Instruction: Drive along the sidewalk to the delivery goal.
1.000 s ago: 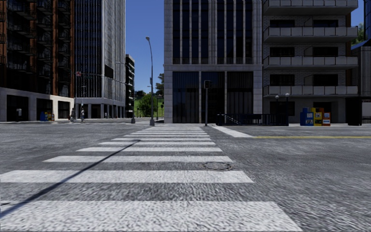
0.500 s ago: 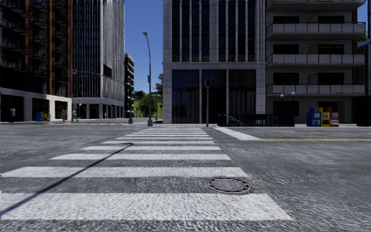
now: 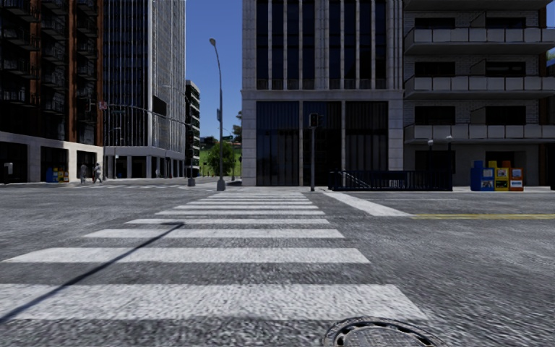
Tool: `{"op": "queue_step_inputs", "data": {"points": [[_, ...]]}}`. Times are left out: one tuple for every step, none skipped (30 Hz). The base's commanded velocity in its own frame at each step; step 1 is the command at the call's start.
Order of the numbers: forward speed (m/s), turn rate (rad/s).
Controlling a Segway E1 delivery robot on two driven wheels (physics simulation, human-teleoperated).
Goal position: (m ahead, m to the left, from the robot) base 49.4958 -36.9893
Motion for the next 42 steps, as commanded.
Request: {"op": "queue_step_inputs", "data": {"points": [[2.00, 0.00], [2.00, 0.00], [2.00, 0.00], [2.00, 0.00], [2.00, 0.00], [2.00, 0.00], [2.00, 0.00], [2.00, 0.00], [2.00, 0.00], [2.00, 0.00], [2.00, 0.00], [2.00, 0.00], [2.00, 0.00], [2.00, 0.00], [2.00, 0.00], [2.00, 0.00], [2.00, 0.00], [2.00, 0.00], [2.00, 0.00], [2.00, 0.00], [2.00, 0.00], [2.00, 0.00], [2.00, 0.00], [2.00, 0.00], [2.00, 0.00], [2.00, 0.00], [2.00, 0.00], [2.00, 0.00], [2.00, 0.00], [2.00, 0.00], [2.00, 0.02], [2.00, 0.05], [2.00, 0.09], [2.00, 0.09], [2.00, 0.13], [2.00, 0.17], [2.00, 0.21], [2.00, 0.22], [2.00, 0.22], [2.00, 0.22], [2.00, 0.22], [2.00, 0.22]]}}
